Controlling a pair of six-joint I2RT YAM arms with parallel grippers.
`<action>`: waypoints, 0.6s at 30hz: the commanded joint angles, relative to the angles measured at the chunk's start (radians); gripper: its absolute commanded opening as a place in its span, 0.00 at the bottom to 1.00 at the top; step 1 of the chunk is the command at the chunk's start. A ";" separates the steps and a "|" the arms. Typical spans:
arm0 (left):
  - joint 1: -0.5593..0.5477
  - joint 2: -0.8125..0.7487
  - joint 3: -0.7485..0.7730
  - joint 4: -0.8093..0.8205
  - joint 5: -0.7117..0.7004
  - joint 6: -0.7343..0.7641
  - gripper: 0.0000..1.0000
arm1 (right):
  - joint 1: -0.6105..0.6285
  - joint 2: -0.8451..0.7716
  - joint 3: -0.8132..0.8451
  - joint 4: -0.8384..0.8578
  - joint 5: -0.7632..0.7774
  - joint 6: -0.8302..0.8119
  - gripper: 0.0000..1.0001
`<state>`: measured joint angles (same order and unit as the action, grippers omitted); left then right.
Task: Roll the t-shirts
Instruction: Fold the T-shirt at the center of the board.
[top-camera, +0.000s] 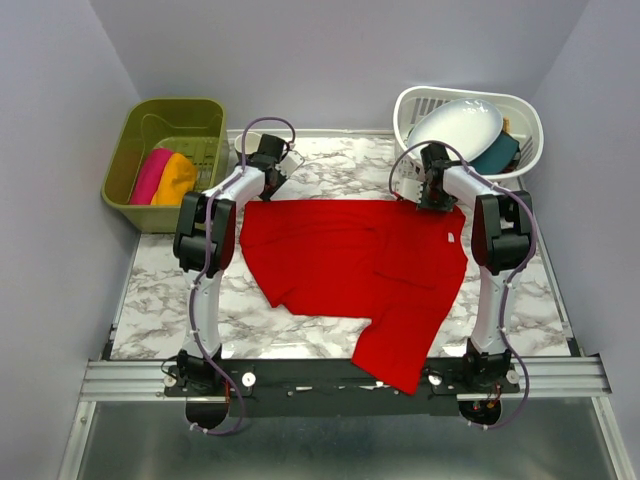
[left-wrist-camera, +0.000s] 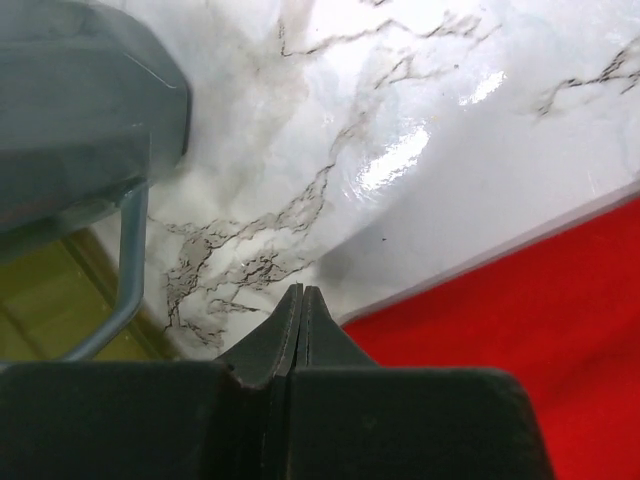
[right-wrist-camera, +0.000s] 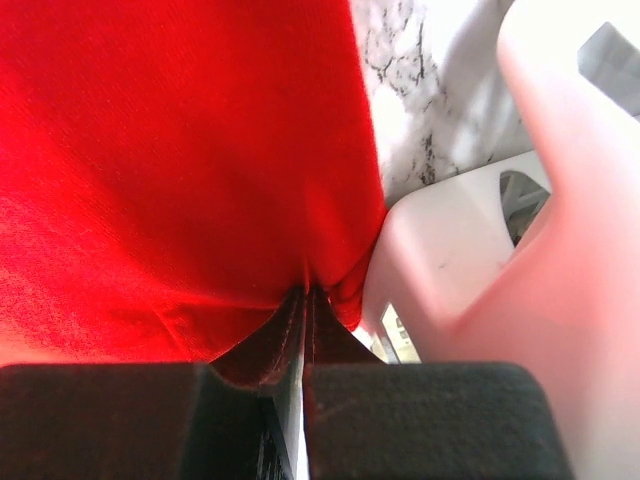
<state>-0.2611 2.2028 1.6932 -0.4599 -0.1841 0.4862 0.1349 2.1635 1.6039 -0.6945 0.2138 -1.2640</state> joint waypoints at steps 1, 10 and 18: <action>0.006 -0.050 -0.018 0.007 -0.032 0.049 0.00 | -0.009 0.036 0.021 -0.003 0.050 0.005 0.10; 0.005 -0.351 -0.087 -0.256 0.545 0.113 0.31 | 0.020 -0.166 -0.030 -0.052 -0.063 0.170 0.32; -0.026 -0.514 -0.314 -0.543 0.839 0.351 0.53 | 0.074 -0.364 -0.117 -0.216 -0.209 0.365 0.41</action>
<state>-0.2592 1.6924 1.5135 -0.7475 0.4282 0.6662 0.1780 1.8832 1.5318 -0.7887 0.1062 -1.0462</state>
